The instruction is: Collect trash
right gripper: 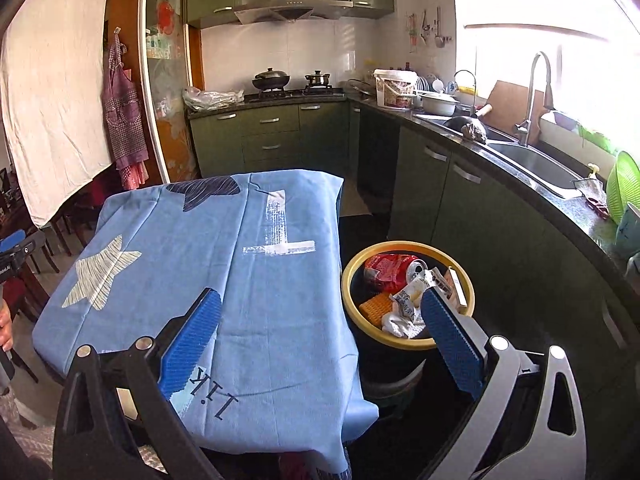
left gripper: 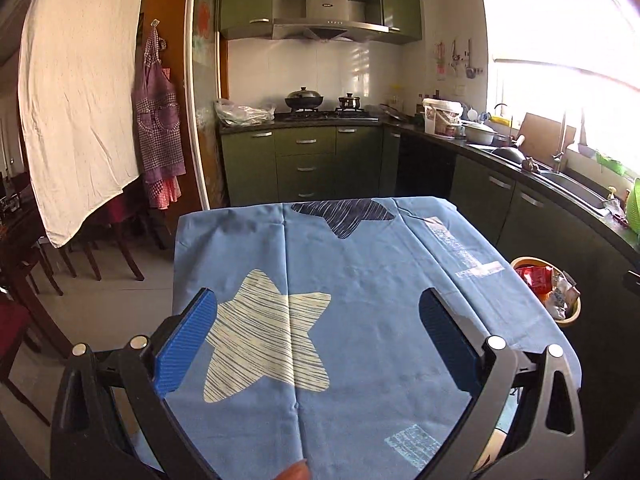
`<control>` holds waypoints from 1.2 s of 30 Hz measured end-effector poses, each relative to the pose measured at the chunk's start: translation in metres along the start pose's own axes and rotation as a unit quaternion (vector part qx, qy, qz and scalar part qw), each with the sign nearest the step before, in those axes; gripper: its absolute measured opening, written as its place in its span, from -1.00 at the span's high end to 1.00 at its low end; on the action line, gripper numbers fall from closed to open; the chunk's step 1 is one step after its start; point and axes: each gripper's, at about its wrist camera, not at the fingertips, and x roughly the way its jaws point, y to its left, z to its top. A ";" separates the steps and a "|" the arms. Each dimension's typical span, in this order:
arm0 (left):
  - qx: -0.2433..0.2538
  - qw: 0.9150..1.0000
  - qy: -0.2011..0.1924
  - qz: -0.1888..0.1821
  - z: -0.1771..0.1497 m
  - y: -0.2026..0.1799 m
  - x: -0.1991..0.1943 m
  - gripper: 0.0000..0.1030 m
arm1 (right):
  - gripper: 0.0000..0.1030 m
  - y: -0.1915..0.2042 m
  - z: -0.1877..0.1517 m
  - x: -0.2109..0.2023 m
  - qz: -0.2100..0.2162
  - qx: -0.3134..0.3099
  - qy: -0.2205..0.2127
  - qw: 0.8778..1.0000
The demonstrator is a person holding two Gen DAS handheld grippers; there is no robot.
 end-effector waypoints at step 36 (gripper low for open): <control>-0.019 1.000 0.006 -0.018 -0.008 0.005 -0.017 -0.87 | -0.91 -0.009 -0.011 -0.017 -0.040 -0.004 -0.025 0.999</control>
